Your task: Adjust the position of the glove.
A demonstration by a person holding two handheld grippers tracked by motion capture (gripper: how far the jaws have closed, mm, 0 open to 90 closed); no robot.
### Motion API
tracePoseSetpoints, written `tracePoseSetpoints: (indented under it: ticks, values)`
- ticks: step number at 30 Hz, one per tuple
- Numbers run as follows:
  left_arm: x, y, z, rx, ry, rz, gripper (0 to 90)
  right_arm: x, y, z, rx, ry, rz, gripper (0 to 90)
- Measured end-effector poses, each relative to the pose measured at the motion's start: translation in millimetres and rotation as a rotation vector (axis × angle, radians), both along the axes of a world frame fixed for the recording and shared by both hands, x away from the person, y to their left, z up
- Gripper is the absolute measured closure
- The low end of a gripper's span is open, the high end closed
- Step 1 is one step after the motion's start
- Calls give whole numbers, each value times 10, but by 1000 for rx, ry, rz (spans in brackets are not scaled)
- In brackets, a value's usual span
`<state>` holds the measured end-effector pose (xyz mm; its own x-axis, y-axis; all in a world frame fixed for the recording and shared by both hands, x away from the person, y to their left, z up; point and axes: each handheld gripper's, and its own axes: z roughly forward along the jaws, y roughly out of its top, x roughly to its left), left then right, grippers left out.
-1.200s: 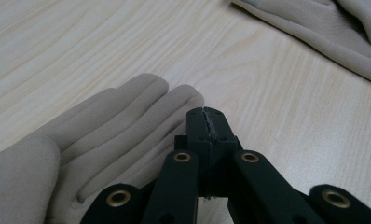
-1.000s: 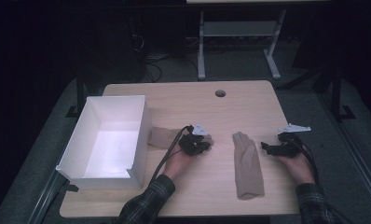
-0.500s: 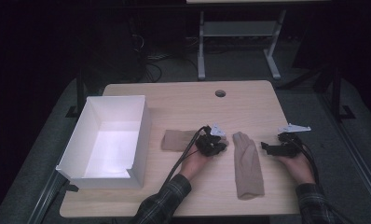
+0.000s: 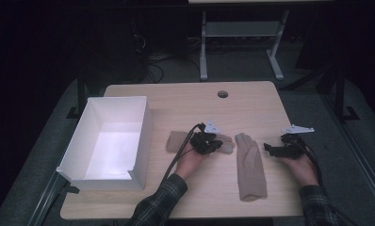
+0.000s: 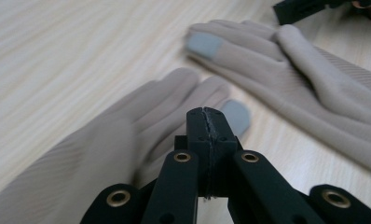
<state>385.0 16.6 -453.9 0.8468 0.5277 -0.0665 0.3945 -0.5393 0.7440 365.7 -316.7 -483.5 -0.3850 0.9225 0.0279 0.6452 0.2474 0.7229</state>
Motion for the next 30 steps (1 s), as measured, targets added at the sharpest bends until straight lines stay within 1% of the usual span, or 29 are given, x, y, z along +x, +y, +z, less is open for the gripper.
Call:
tracePoseSetpoints:
  ticks: [2,4,8,11,12,14,16,18,22,24,27,28,30]
  values:
    - [27,119,27,4,-7,22,895,0,0,0,0,0,0,156]
    - [53,224,41,4,-6,45,895,0,0,0,0,0,0,156]
    - [105,429,44,9,-8,87,895,0,0,0,0,0,0,156]
    - [132,550,41,16,-11,119,895,0,0,0,0,0,0,156]
    - [145,599,42,18,-20,136,895,0,0,0,0,0,0,155]
    - [159,668,33,12,-20,167,895,0,0,0,0,0,1,156]
    - [170,717,15,23,-19,191,895,0,0,0,0,0,1,156]
    - [189,781,-13,25,-15,229,895,0,0,0,0,0,1,155]
    - [234,869,-38,31,-14,276,895,0,0,0,0,0,1,156]
    - [245,886,-52,37,-14,286,895,0,0,0,0,0,1,156]
    - [266,894,-120,72,8,290,895,0,0,0,0,0,0,156]
    - [264,897,-138,66,11,290,895,0,0,0,0,0,1,156]
    - [256,893,-134,67,12,292,895,0,0,0,0,0,0,156]
